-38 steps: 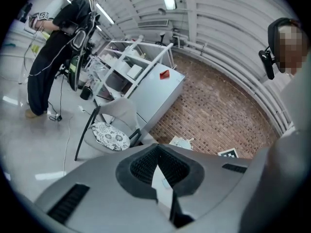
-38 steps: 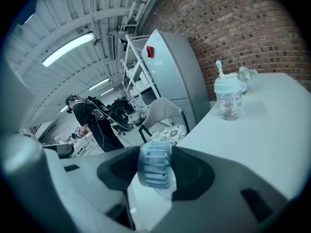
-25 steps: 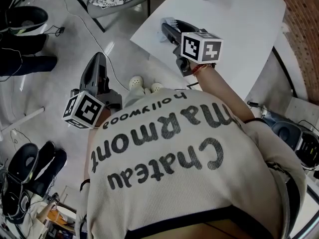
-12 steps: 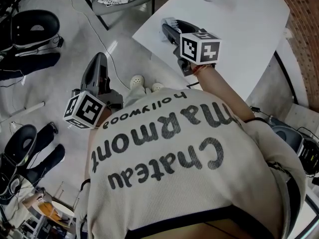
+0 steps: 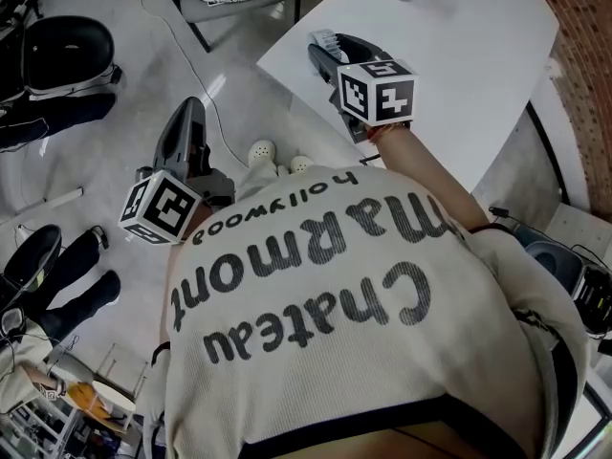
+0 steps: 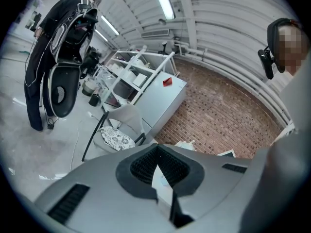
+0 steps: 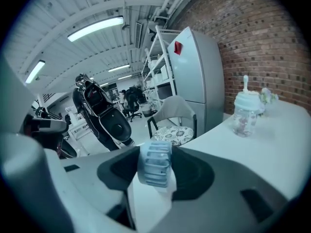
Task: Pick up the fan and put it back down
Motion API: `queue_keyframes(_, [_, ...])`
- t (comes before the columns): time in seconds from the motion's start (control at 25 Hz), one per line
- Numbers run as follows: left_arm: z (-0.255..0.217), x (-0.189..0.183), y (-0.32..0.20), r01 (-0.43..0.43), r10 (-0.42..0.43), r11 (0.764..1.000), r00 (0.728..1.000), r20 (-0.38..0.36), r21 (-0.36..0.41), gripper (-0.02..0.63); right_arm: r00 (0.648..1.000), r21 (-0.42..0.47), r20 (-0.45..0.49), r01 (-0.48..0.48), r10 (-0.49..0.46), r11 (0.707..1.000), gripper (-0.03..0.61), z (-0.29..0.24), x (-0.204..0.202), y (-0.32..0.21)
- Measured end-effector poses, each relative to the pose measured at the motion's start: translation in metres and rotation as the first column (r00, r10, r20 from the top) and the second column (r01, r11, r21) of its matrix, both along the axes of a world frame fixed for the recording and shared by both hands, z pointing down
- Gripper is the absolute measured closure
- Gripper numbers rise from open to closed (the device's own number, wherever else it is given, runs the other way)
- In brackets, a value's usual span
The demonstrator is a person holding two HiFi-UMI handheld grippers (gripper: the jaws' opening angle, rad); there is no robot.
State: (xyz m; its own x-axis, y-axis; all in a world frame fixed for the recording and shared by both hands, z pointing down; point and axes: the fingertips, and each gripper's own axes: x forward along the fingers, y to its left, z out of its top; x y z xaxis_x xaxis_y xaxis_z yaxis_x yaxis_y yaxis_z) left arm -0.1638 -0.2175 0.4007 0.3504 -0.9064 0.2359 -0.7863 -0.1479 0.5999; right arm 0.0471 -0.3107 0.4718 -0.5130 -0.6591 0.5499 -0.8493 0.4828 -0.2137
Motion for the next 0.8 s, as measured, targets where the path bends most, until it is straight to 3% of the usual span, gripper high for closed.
queue_keyframes(0.8, [-0.002,0.005,0.023,0.019,-0.019,1.0,1.0,-0.002,0.013,0.612,1.0,0.031,0.017,0.025,-0.025,0.999,0.364,-0.005,0.002,0.012])
